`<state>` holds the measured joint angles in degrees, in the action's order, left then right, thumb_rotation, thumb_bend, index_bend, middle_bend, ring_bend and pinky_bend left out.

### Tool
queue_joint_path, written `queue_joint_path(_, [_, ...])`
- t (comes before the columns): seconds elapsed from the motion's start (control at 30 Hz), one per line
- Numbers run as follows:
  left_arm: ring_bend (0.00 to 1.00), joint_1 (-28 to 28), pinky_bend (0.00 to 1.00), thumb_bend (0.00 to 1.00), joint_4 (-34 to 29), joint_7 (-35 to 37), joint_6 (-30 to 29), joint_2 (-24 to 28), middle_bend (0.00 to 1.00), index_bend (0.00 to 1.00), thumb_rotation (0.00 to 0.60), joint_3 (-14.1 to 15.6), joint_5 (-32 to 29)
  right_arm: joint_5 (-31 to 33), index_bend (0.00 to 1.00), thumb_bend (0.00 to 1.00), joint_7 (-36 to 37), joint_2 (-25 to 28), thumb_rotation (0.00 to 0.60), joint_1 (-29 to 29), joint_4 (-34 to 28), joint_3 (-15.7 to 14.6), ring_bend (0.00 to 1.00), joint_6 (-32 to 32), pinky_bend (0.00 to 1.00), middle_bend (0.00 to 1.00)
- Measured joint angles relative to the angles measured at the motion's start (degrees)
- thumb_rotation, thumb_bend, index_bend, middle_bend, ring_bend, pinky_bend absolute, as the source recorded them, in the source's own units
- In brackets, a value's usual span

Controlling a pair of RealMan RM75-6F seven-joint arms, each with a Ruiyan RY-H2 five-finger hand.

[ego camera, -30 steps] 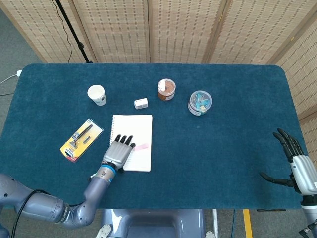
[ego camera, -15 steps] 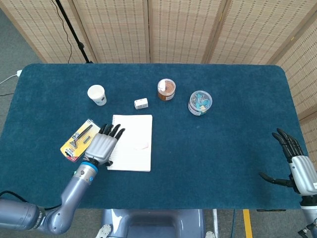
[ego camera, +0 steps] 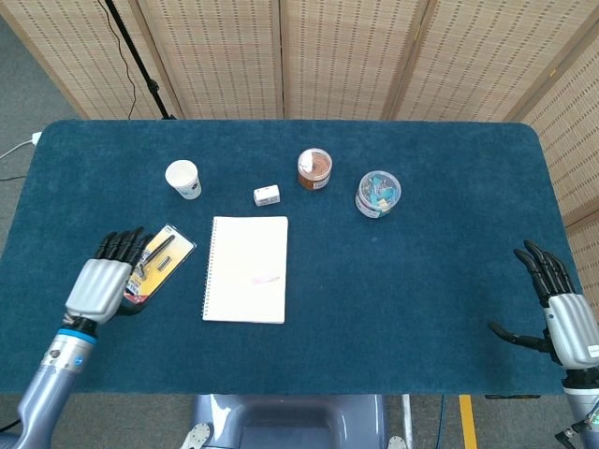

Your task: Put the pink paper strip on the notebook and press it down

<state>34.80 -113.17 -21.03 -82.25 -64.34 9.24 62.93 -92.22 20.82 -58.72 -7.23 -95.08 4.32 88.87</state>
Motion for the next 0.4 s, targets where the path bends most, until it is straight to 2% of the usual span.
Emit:
queue_joint_path(0.23, [0.0, -11.4, 0.0, 0.0, 10.3, 13.2, -6.6, -0.2, 0.0, 0.0, 0.6, 2.9, 6.7, -0.5, 0.0, 0.0, -1.6, -0.2, 0.6, 0.2, -0.5, -0.1, 0.0, 0.6, 0.0, 0.0])
queue_joint_path(0.4, [0.0, -17.8, 0.0, 0.0, 15.4, 16.0, -10.8, -2.1, 0.0, 0.0, 0.6, 3.6, 10.7, -0.5, 0.0, 0.0, -3.2, -0.4, 0.6, 0.5, -0.8, 0.0, 0.0, 1.1, 0.0, 0.0])
